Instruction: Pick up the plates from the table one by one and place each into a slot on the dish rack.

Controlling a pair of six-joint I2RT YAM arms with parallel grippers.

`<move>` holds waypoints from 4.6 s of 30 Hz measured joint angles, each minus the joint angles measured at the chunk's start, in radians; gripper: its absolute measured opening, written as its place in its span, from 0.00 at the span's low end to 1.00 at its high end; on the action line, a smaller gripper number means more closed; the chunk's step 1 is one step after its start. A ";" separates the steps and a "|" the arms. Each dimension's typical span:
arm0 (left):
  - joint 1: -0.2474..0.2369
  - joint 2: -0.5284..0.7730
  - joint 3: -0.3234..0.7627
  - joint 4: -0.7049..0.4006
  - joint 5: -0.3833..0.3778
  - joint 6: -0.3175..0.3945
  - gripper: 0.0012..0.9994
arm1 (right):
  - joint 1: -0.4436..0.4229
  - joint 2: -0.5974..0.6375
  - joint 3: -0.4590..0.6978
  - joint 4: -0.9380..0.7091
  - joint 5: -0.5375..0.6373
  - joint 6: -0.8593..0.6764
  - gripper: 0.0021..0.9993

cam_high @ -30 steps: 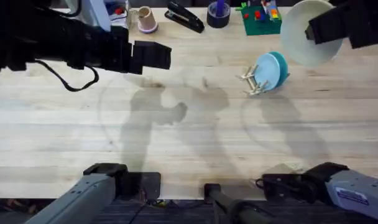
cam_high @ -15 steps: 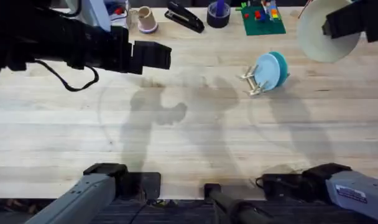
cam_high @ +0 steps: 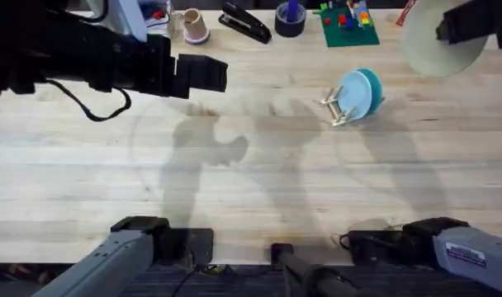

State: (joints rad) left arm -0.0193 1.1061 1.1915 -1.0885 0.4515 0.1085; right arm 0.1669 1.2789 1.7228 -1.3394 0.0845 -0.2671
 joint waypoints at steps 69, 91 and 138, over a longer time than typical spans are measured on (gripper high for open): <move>0.000 0.000 0.000 -0.027 -0.012 0.000 1.00 | 0.069 0.296 -0.160 0.179 -0.092 0.141 0.03; 0.000 0.000 0.000 -0.027 -0.023 0.000 1.00 | 0.068 0.297 -0.216 0.254 -0.017 0.133 0.03; 0.000 0.000 0.000 -0.027 -0.026 0.000 1.00 | 0.070 0.407 -0.278 0.266 -0.025 0.128 0.03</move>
State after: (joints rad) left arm -0.0193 1.1058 1.1915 -1.1160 0.4252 0.1085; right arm 0.2374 1.6859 1.4448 -1.0737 0.0593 -0.1390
